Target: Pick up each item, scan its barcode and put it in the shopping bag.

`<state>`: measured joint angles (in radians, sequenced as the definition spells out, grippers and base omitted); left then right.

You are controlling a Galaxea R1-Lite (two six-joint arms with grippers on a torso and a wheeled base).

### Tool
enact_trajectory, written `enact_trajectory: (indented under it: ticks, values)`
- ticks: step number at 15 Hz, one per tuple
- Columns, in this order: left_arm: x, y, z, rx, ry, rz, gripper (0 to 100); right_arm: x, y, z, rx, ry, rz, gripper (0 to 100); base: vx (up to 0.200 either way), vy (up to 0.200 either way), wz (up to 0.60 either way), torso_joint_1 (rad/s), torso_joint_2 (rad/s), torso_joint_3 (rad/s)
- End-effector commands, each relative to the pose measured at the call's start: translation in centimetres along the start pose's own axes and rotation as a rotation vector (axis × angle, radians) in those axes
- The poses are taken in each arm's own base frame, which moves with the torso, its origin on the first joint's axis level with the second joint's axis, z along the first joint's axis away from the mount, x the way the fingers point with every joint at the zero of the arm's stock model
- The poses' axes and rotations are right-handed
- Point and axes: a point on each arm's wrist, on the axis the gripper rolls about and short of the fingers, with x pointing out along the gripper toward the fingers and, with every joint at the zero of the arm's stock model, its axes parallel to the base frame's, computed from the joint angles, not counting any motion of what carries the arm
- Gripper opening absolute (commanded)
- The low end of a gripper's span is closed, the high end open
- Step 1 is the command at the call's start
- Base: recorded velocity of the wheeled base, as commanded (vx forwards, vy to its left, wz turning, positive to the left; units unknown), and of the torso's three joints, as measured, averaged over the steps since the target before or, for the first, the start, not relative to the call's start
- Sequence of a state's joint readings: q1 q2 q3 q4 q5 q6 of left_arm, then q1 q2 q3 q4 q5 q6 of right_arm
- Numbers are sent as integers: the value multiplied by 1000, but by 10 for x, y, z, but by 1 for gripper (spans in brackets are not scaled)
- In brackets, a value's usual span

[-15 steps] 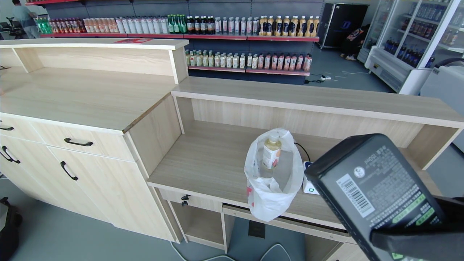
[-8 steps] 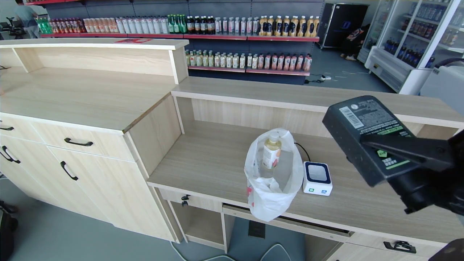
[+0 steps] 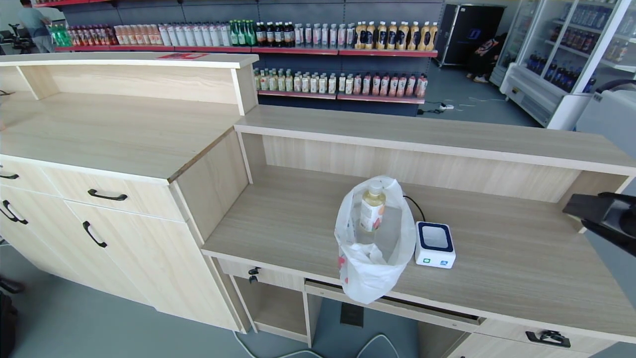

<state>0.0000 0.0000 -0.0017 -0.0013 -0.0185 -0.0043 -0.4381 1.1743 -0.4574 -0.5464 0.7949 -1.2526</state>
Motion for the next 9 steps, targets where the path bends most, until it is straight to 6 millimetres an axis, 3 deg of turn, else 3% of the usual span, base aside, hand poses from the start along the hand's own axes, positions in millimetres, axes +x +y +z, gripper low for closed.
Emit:
enact_trajectory:
  ticks: [1,4,6,8,9]
  values:
    - [0,0,0,0,0,0,100,-11,-2,-12,47,70,-20,0,0,0,600,7,7,-7]
    - [0,0,0,0,0,0,100,-11,-9,-13,303,225,-124,0,0,0,600,1,1,5]
    - [0,0,0,0,0,0,100,8,-16,-13,597,344,-233,0,0,0,600,7,5,0]
    - [0,0,0,0,0,0,100,41,-21,-21,1144,272,-214,0,0,0,0,0,0,0]
    - [0,0,0,0,0,0,100,49,-18,-34,1255,303,-212,0,0,0,0,0,0,0]
